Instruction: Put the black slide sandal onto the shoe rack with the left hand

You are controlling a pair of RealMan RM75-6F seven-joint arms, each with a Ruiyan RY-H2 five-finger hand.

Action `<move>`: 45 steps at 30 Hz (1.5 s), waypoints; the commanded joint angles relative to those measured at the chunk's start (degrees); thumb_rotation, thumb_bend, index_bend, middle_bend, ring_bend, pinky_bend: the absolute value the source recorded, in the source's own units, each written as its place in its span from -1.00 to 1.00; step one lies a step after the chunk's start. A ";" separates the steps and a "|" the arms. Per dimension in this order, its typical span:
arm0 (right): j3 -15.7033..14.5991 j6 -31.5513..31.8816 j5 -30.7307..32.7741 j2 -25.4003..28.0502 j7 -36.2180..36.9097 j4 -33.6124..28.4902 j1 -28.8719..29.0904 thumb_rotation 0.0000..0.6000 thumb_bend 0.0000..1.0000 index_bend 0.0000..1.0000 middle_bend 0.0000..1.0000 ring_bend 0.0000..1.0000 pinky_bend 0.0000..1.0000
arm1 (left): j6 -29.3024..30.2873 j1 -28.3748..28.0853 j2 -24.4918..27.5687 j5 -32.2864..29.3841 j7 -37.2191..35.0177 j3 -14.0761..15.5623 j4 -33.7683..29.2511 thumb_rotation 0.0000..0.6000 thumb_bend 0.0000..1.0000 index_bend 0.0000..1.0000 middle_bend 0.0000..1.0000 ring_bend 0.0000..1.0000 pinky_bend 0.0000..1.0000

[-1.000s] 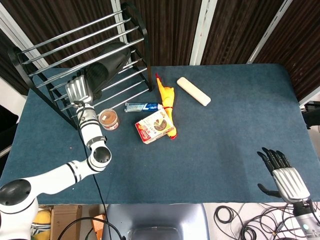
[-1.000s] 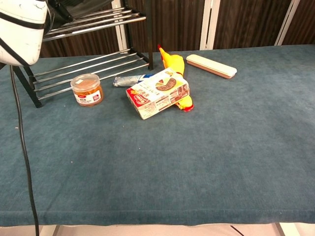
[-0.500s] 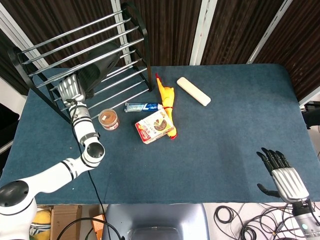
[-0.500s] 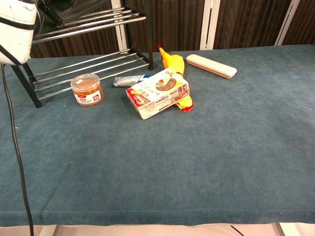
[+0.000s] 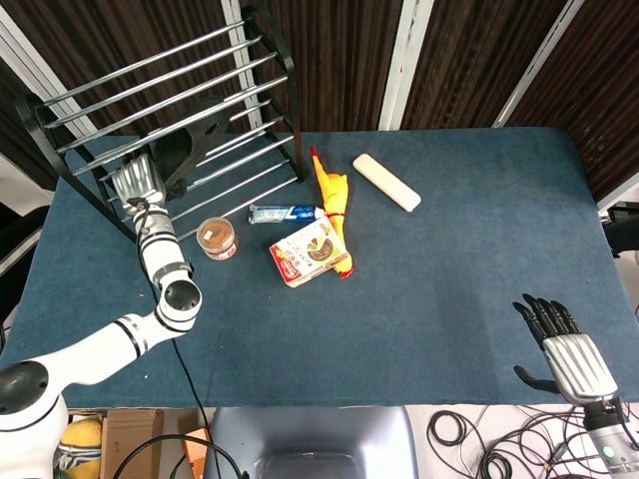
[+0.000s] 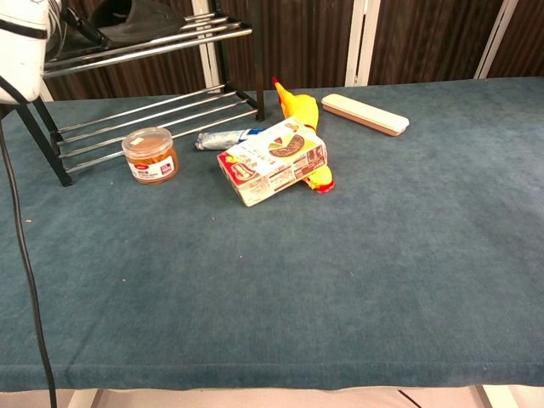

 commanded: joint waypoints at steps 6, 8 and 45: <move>-0.07 0.38 -0.33 0.06 0.15 0.02 -0.15 1.00 -0.65 -1.00 -1.00 -1.00 -0.85 | 0.28 0.49 1.21 -0.39 -0.23 -0.32 -3.29 0.18 -0.49 -0.89 -0.71 -0.78 -0.43; -0.06 0.35 -0.31 0.06 0.18 0.05 -0.14 1.00 -0.65 -1.00 -1.00 -1.00 -0.85 | 0.31 0.74 1.75 -0.81 -0.14 -0.47 -4.88 0.19 -0.49 -0.90 -0.71 -0.75 -0.42; -0.71 1.42 -1.73 0.50 0.45 0.07 -0.75 1.00 -0.65 -1.00 -1.00 -1.00 -0.82 | 3.35 4.94 10.54 1.44 -0.20 9.10 -24.34 0.37 0.01 -0.95 -0.56 -0.64 -0.40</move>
